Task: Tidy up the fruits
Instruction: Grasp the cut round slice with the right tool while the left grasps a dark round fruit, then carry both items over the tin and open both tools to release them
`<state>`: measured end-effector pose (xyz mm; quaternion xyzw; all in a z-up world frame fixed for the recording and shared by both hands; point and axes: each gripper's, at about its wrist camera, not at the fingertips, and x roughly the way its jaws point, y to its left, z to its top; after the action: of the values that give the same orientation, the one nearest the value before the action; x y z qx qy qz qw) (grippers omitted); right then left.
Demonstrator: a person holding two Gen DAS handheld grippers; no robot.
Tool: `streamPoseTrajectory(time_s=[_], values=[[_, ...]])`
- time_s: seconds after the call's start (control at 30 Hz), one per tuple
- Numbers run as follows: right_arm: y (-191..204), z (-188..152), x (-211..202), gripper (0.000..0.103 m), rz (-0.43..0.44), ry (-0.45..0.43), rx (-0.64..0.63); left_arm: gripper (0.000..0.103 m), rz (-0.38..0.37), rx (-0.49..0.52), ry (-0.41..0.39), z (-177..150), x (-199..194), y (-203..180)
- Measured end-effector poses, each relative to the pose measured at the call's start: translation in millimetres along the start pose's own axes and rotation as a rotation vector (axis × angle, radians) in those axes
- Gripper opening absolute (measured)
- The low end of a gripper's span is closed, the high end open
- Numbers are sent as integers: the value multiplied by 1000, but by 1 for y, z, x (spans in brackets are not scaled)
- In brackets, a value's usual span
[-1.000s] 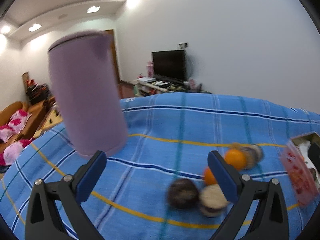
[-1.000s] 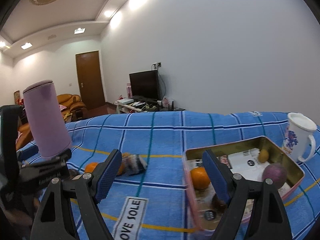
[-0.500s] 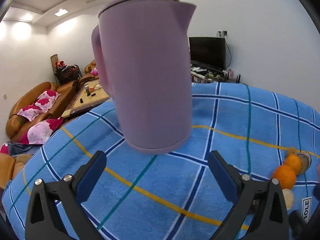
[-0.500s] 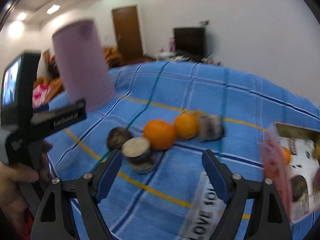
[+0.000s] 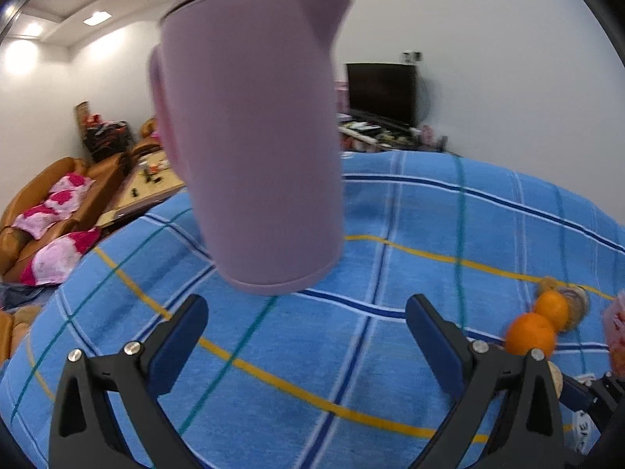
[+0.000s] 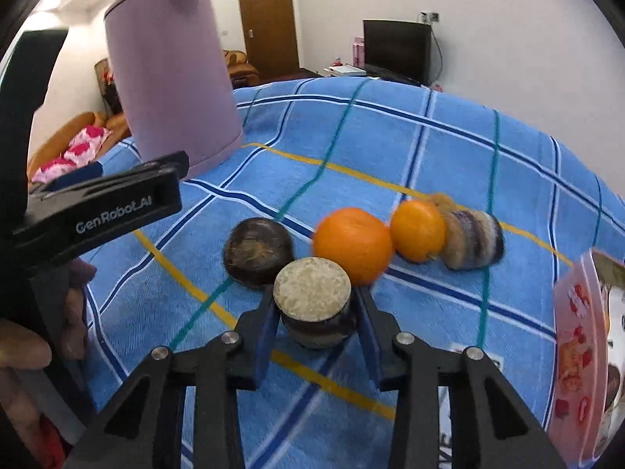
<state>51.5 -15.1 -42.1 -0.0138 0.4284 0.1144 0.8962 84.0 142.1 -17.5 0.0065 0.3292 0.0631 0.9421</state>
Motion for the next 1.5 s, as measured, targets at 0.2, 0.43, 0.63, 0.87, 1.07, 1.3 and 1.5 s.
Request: streamPoseTrajectory(time_s=[0.2, 0.43, 0.63, 0.87, 1.07, 1.3, 1.5], values=[[-43, -18, -41, 40, 26, -122, 139, 101, -222, 138, 6, -4, -11, -31], [-73, -33, -65, 40, 10, -194, 231, 84, -335, 300, 77, -20, -7, -69], [-75, -31, -66, 40, 48, -182, 250, 75, -337, 355, 167, -28, 7, -85], [-75, -31, -64, 40, 43, -182, 248, 46, -382, 306, 203, -27, 14, -80], [-69, -30, -67, 40, -3, -219, 200, 46, -364, 220, 110, -20, 2, -66], [-67, -29, -82, 40, 22, -327, 155, 46, -347, 138, -128, -10, -32, -55], [-64, -28, -91, 40, 12, -364, 128, 46, -351, 131, -183, -10, -41, -62]])
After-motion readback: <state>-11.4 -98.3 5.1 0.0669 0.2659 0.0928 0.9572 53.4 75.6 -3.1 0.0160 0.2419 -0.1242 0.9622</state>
